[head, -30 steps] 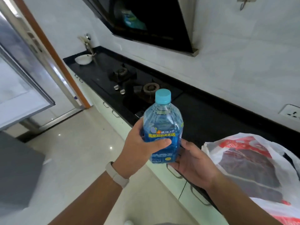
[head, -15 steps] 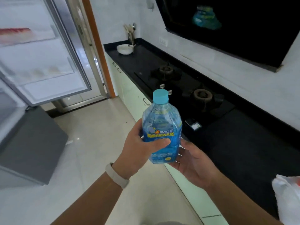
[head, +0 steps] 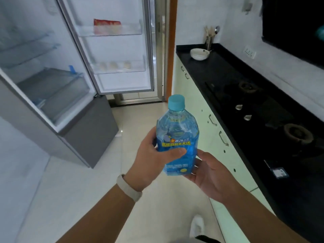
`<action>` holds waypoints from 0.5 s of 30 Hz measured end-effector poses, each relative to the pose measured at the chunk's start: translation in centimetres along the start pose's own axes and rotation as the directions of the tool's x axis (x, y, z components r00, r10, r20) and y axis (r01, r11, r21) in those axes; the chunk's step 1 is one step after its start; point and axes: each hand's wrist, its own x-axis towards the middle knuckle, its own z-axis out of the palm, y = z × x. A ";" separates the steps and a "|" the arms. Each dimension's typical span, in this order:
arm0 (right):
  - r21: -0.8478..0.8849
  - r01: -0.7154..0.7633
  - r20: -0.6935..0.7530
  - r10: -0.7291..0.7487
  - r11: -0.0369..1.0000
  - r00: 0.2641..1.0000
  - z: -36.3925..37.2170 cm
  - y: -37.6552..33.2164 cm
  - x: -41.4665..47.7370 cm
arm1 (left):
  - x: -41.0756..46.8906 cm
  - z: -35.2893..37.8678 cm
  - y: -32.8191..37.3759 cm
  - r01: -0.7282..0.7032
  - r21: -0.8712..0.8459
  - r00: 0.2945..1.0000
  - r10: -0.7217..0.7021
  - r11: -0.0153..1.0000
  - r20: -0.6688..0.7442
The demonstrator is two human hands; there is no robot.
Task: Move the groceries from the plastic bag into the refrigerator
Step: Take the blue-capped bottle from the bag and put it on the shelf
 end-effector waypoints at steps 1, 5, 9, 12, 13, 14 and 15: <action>-0.006 -0.019 0.032 0.020 1.000 0.999 0.2 0.0 1.1 | 0.3 -0.6 0.0 0.000 0.002 1.000 0.000 1.000 -0.031; -0.018 -0.098 0.150 0.100 0.995 0.984 0.5 -0.2 5.6 | 2.0 -2.8 0.1 0.001 0.035 0.991 0.004 0.999 -0.132; -0.037 -0.172 0.226 0.176 0.984 0.958 0.3 -1.2 10.9 | 5.0 -4.3 0.4 0.000 0.068 0.974 0.015 0.998 -0.224; -0.068 -0.199 0.308 0.210 0.978 0.928 0.3 -2.9 14.9 | 8.1 -4.8 1.0 0.002 0.085 0.961 0.021 0.996 -0.277; -0.078 -0.199 0.330 0.214 0.977 0.919 0.3 -3.7 16.1 | 9.2 -4.8 1.3 0.006 0.086 0.956 0.019 0.996 -0.292; -0.085 -0.201 0.346 0.218 0.976 0.913 0.3 -4.5 17.3 | 10.4 -4.8 1.6 0.008 0.089 0.952 0.020 0.996 -0.305; -0.091 -0.201 0.357 0.220 0.975 0.908 0.3 -5.3 18.4 | 11.6 -4.8 2.0 0.006 0.095 0.949 0.024 0.995 -0.316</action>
